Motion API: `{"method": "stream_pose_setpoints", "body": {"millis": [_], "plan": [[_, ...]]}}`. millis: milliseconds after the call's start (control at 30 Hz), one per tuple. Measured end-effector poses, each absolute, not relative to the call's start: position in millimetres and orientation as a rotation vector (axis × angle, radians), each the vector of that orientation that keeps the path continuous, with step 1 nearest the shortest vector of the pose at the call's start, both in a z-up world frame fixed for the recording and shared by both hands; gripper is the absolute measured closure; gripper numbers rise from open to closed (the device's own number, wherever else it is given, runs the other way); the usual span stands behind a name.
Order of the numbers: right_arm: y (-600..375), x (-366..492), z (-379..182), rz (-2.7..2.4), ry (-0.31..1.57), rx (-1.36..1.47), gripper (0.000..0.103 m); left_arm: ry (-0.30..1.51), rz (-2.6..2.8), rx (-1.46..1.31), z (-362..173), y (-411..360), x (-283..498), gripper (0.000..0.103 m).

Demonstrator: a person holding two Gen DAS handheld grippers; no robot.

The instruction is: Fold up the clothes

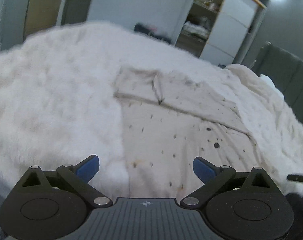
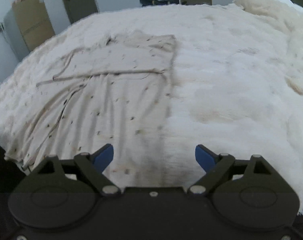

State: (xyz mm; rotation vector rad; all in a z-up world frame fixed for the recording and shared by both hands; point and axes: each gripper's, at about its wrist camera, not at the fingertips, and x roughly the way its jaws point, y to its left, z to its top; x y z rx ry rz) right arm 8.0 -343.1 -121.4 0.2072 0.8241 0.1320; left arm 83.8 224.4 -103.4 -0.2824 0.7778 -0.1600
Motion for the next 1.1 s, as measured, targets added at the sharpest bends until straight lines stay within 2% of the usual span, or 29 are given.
{"method": "stream_pose_setpoints", "body": {"millis": [33,67,267,400,500,667,900,933,967,1000,1033,1067,1100], "plan": [[-348.9,7.2,-125.5,0.146,0.841,0.23,0.027,0.804,-0.165,-0.277,-105.0,222.9,86.4,0.004],[-354.9,6.4,-130.1,0.161,0.86,0.255,0.029,0.833,-0.182,-0.252,-107.8,215.1,90.1,0.004],[-350.4,5.5,-141.7,0.203,0.914,0.261,0.03,0.966,-0.198,-0.183,-133.5,182.5,101.3,0.006],[-350.0,4.5,-144.7,0.205,0.923,0.281,0.03,1.008,-0.171,-0.292,-156.7,184.7,101.7,0.007],[-351.0,8.0,-148.4,0.219,0.941,0.29,0.031,1.061,-0.189,-0.346,-174.1,187.5,106.0,0.011],[-340.0,17.1,-159.3,0.285,1.017,0.276,0.058,1.131,-0.226,-0.358,-192.0,184.6,106.3,0.012],[-331.8,31.9,-169.0,0.328,1.077,0.265,0.061,1.194,-0.268,-0.363,-210.7,182.3,117.2,0.01],[-332.0,35.2,-170.9,0.333,1.086,0.271,0.068,1.193,-0.267,-0.364,-212.7,182.0,117.1,0.01],[-331.6,38.3,-173.0,0.347,1.098,0.277,0.08,1.188,-0.27,-0.365,-213.0,182.6,115.6,0.01],[-330.5,39.1,-173.4,0.364,1.1,0.272,0.086,1.184,-0.271,-0.367,-213.1,183.5,114.0,0.015],[-329.3,39.6,-173.5,0.382,1.1,0.265,0.093,1.176,-0.272,-0.375,-212.6,185.9,111.5,0.029],[-327.9,39.0,-172.6,0.393,1.097,0.251,0.095,1.169,-0.271,-0.382,-211.9,188.3,109.0,0.037],[-326.6,38.2,-171.4,0.404,1.092,0.235,0.095,1.164,-0.268,-0.387,-210.6,190.8,106.2,0.054]]}}
